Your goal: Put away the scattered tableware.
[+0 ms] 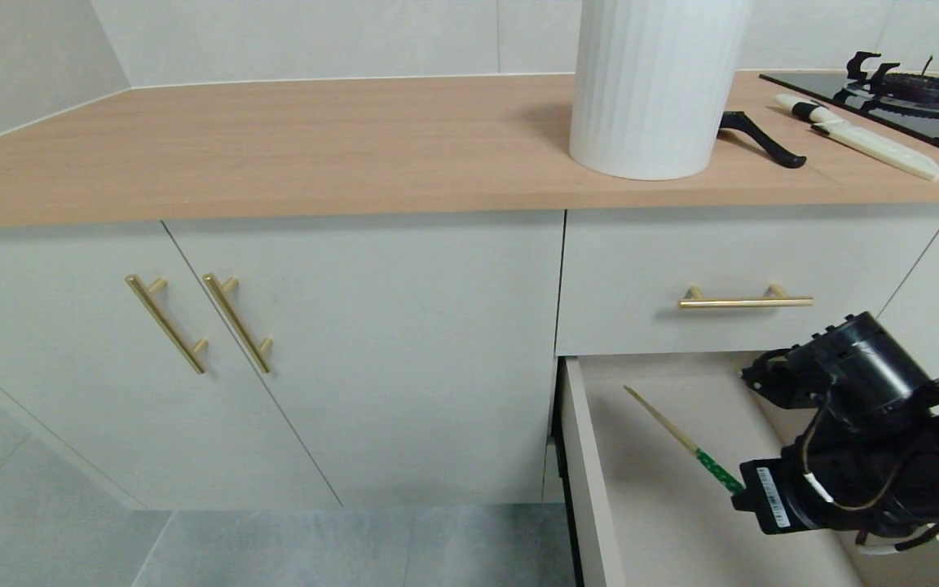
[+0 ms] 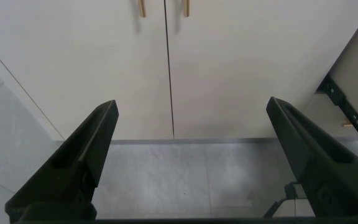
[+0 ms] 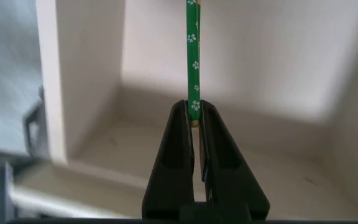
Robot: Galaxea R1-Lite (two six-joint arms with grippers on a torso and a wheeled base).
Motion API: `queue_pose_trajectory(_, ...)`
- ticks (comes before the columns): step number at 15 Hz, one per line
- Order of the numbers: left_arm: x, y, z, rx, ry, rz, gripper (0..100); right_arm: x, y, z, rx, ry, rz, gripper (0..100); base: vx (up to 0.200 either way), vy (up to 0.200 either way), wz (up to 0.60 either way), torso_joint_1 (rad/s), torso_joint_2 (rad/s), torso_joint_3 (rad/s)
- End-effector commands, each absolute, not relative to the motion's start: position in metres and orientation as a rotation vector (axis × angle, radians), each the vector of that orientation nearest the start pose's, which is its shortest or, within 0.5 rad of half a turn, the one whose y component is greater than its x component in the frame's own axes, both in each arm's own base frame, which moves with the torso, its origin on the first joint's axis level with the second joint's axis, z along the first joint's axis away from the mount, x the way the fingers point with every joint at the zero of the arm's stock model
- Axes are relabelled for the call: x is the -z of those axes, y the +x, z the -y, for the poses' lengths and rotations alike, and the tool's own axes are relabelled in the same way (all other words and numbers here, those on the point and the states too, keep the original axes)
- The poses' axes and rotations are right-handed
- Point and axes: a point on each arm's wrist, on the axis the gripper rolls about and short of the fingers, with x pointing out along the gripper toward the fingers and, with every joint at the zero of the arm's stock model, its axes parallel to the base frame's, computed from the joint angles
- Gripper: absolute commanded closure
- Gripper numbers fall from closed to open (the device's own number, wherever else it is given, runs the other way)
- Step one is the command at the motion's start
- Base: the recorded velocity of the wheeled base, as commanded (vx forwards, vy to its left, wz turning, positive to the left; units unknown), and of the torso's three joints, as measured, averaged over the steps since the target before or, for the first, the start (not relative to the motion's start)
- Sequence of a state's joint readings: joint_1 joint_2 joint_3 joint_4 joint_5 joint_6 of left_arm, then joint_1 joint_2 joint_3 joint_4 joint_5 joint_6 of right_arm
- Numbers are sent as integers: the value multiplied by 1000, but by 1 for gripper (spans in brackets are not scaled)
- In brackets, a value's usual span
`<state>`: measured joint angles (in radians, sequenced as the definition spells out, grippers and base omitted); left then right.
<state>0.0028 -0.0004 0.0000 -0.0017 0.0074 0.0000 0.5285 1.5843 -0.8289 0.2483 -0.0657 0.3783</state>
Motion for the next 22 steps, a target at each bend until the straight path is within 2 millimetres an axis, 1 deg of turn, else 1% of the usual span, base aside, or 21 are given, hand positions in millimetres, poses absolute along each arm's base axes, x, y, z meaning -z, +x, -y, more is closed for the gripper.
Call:
queue_pose_trajectory(1, -76, -23, 0, -11, 0, 3, 0, -115, 227, -134, -199, 55, -1087, 100, 0, 0, 0, 0, 0, 0)
queue_pose_trajectory(2, -76, -23, 0, -11, 0, 2, 0, -109, 229, -135, -199, 62, -1080, 100, 0, 0, 0, 0, 0, 0)
queue_pose_trajectory(4, -76, -23, 0, -11, 0, 3, 0, -89, 238, -140, -204, 76, -1047, 100, 0, 0, 0, 0, 0, 0)
queue_pose_trajectory(7, -76, -23, 0, -11, 0, 2, 0, -65, 245, -145, -177, 68, -1089, 100, 0, 0, 0, 0, 0, 0)
queue_pose_trajectory(10, -76, -23, 0, -11, 0, 3, 0, -47, 250, -147, -166, 58, -1111, 100, 0, 0, 0, 0, 0, 0)
queue_pose_trajectory(14, -76, -23, 0, -11, 0, 3, 0, -24, 258, -152, -114, 80, -1092, 100, 0, 0, 0, 0, 0, 0)
queue_pose_trajectory(16, -76, -23, 0, -11, 0, 2, 0, -21, 259, -152, -107, 79, -1084, 100, 0, 0, 0, 0, 0, 0)
queue_pose_trajectory(22, -76, -23, 0, -11, 0, 3, 0, -22, 260, -152, -99, 78, -1072, 100, 0, 0, 0, 0, 0, 0)
